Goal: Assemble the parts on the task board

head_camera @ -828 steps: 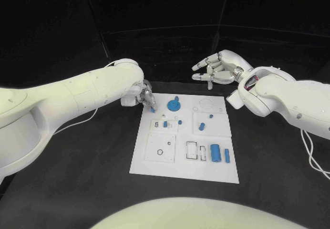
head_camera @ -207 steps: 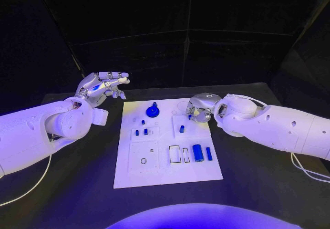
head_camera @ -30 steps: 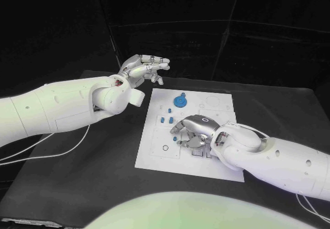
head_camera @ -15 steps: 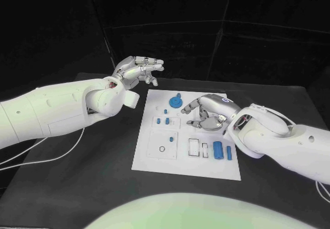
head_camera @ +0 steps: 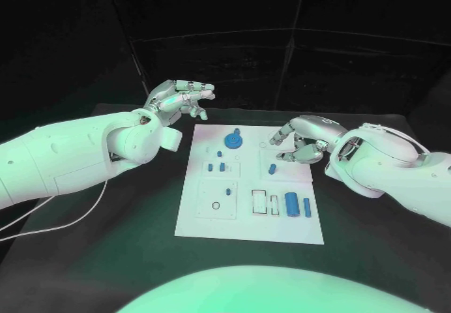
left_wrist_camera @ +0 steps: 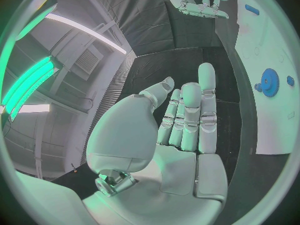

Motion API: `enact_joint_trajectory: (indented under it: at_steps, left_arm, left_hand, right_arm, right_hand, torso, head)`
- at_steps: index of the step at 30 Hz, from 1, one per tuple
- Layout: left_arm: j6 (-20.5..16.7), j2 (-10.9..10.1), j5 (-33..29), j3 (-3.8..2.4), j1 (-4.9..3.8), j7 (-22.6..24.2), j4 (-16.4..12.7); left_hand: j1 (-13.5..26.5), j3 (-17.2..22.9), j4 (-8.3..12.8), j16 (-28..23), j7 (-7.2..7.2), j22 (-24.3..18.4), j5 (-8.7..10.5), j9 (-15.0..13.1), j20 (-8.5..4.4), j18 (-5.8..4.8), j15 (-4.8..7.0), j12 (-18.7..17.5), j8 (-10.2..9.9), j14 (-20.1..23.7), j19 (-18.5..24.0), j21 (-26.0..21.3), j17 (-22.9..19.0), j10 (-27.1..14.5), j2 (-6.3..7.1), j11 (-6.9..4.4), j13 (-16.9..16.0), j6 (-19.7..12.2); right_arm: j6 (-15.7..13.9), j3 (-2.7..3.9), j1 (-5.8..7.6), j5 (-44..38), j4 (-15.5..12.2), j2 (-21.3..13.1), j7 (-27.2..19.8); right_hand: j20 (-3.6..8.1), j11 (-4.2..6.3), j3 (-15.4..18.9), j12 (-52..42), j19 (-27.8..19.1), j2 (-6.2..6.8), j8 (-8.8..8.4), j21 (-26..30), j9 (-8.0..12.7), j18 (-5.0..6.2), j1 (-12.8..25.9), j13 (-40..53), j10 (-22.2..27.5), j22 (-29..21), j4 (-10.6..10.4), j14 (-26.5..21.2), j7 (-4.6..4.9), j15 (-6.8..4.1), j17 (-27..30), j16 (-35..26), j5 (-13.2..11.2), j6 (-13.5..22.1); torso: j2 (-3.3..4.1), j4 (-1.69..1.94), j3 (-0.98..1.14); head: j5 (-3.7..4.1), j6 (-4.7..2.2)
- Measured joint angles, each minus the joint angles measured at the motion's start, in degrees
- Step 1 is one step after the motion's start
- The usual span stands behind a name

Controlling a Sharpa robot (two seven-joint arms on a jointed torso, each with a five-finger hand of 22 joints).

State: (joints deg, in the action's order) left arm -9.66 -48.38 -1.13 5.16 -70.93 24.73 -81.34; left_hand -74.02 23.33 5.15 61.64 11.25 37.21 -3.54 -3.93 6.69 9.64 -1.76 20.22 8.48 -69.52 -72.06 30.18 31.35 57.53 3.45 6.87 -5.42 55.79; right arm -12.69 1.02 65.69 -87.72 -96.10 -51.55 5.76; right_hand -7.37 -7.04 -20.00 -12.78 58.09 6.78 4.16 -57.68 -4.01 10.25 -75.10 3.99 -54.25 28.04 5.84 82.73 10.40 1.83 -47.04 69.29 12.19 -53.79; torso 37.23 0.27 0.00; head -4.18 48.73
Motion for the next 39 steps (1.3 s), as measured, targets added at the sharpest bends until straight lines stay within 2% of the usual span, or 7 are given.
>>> enact_joint_trajectory:
  at_steps: [7, 12, 22, 27, 29, 39]
  left_arm:
    - [0.2, 0.1, 0.0, 0.00, 0.00, 0.0, 0.0]
    - [0.3, 0.1, 0.0, 0.00, 0.00, 0.0, 0.1]
    - [0.5, 0.2, 0.0, 0.00, 0.01, 0.0, 0.1]
    - [0.6, 0.2, 0.0, 0.00, 0.01, 0.0, 0.1]
    - [0.6, 0.3, 0.0, 0.00, 0.01, 0.0, 0.1]
    - [0.7, 0.4, 0.0, 0.00, 0.01, 0.0, 0.2]
  left_hand:
    - [0.0, -0.2, -0.2, 0.0, 0.00, 0.0, 0.00, 0.0, 0.00, 0.00, 0.13, 0.0, 0.0, 0.1, 0.0, 0.0, -0.1, 0.0, 0.00, 0.00, 0.0, 0.0]
    - [0.0, -0.2, -0.2, 0.0, 0.00, 0.0, 0.00, 0.0, 0.00, -0.01, 0.21, 0.0, 0.0, 0.2, 0.0, 0.0, -0.1, 0.0, 0.00, 0.00, 0.0, 0.0]
    - [0.0, -0.2, -0.2, 0.0, 0.00, 0.0, 0.00, 0.0, 0.00, 0.00, 0.21, 0.0, 0.0, 0.2, 0.0, 0.0, -0.1, 0.0, 0.00, 0.00, 0.0, 0.0]
    - [0.0, -0.2, -0.2, 0.0, 0.00, 0.0, 0.00, 0.0, 0.00, 0.00, 0.21, 0.0, 0.0, 0.2, 0.0, 0.0, -0.1, 0.0, 0.00, 0.00, 0.0, 0.0]
    - [0.0, -0.2, -0.2, 0.0, 0.00, 0.0, 0.00, 0.0, 0.00, -0.01, 0.21, 0.0, 0.0, 0.2, 0.0, 0.0, -0.1, 0.0, 0.00, 0.00, 0.0, 0.0]
    - [0.0, -0.2, -0.2, 0.0, 0.00, 0.0, 0.00, 0.0, 0.00, 0.00, 0.21, 0.0, 0.0, 0.2, 0.0, 0.0, -0.1, 0.0, 0.00, 0.00, 0.0, 0.0]
  right_arm:
    - [4.4, 0.00, 0.04, -2.1, 1.0, 1.0, 2.3]
    - [6.4, -0.04, 0.04, -3.2, 2.2, 2.4, 3.2]
    - [9.4, -0.18, -0.03, -4.5, 3.9, 4.5, 4.1]
    - [11.2, -0.25, -0.11, -4.8, 4.2, 5.0, 4.3]
    - [11.8, -0.27, -0.13, -4.9, 4.4, 5.2, 4.4]
    - [13.5, -0.40, -0.28, -5.1, 5.4, 6.2, 4.4]
  right_hand:
    - [0.00, 0.20, 0.6, -0.2, 0.0, 0.00, 0.00, 0.0, 0.0, 0.00, 0.0, -0.1, 0.2, -0.1, -0.1, 0.0, 0.01, 0.00, 0.7, -0.2, 0.3, 0.0]
    - [0.00, 0.20, 0.9, -0.2, 0.0, 0.00, 0.00, 0.0, 0.0, 0.00, 0.0, -0.1, 0.2, -0.2, -0.1, 0.0, 0.01, 0.00, 0.7, -0.2, 0.3, 0.0]
    - [0.00, 0.22, 1.2, -1.2, 0.0, 0.00, 0.00, 0.0, 0.1, 0.00, 0.0, -0.1, 0.2, -0.4, -0.4, 0.0, 0.01, 0.00, 0.7, -0.2, 0.6, 0.0]
    - [0.15, 0.68, 1.4, -1.6, 0.1, 0.00, 0.00, 0.2, 0.1, 0.00, 0.0, -0.1, -0.3, -0.4, -0.6, 0.2, 0.01, -0.21, 0.7, -0.2, 0.6, 0.0]
    - [0.21, 0.49, 1.4, -1.8, 0.2, 0.00, 0.00, 0.2, 0.1, 0.00, 0.0, -0.1, -0.5, -0.4, -0.6, 0.2, -0.20, -0.21, 0.8, -0.2, 0.6, -0.2]
    - [0.41, 0.74, 1.3, -2.4, 0.4, -0.80, 0.00, 0.2, 0.1, 0.00, -0.8, -0.2, -2.0, -0.5, -0.7, 0.3, -0.42, -0.33, 0.8, -0.2, 0.6, -0.6]
  torso:
    - [0.00, 0.04, 0.08]
    - [0.00, 0.13, 0.07]
    - [0.00, 0.06, 0.07]
    - [0.00, 0.04, 0.08]
    - [0.00, 0.04, 0.08]
    - [0.00, 0.01, 0.09]
  head:
    - [0.38, -0.19]
    - [0.55, -0.27]
    - [0.72, -0.28]
    - [0.77, -0.20]
    - [0.79, -0.16]
    - [0.86, -0.27]
